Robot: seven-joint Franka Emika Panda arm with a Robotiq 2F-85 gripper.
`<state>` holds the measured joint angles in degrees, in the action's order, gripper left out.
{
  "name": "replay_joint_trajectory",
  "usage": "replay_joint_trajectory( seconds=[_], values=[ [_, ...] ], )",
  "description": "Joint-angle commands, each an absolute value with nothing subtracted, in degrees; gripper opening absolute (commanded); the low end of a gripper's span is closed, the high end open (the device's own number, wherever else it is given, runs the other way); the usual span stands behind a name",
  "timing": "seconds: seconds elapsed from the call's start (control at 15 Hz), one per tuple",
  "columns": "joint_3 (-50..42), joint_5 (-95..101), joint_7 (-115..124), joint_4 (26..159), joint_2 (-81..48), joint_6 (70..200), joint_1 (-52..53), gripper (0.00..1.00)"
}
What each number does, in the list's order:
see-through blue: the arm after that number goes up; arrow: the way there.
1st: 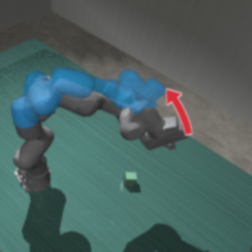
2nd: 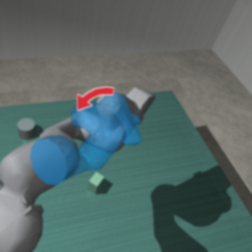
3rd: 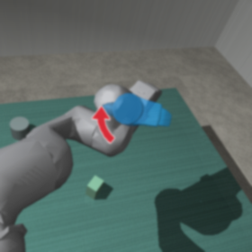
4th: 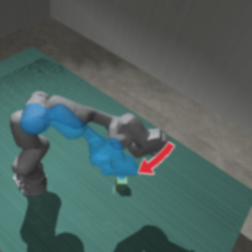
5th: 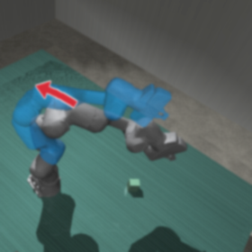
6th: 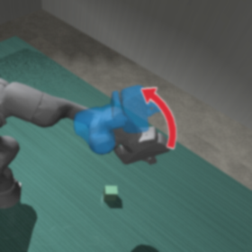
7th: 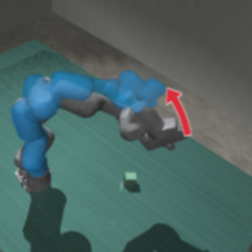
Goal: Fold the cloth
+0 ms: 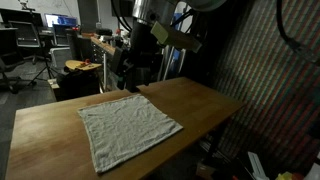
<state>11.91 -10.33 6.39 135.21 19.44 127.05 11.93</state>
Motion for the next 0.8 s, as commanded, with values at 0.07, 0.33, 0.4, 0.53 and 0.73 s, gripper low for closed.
replay_joint_trajectory(
  seconds=[0.07, 0.33, 0.4, 0.53, 0.73],
  values=[
    [11.8, -10.3, 6.4, 134.5, 19.5, 126.9, 12.0, 1.00],
    [11.8, -10.6, 7.9, 134.2, 19.3, 127.0, 11.6, 1.00],
    [11.7, -10.9, 8.6, 134.6, 19.2, 127.4, 11.5, 1.00],
    [11.4, -10.8, 11.1, 135.5, 19.0, 128.2, 10.6, 1.00],
    [10.5, -11.0, 14.8, 137.0, 19.0, 129.2, 8.7, 1.00]
  ],
)
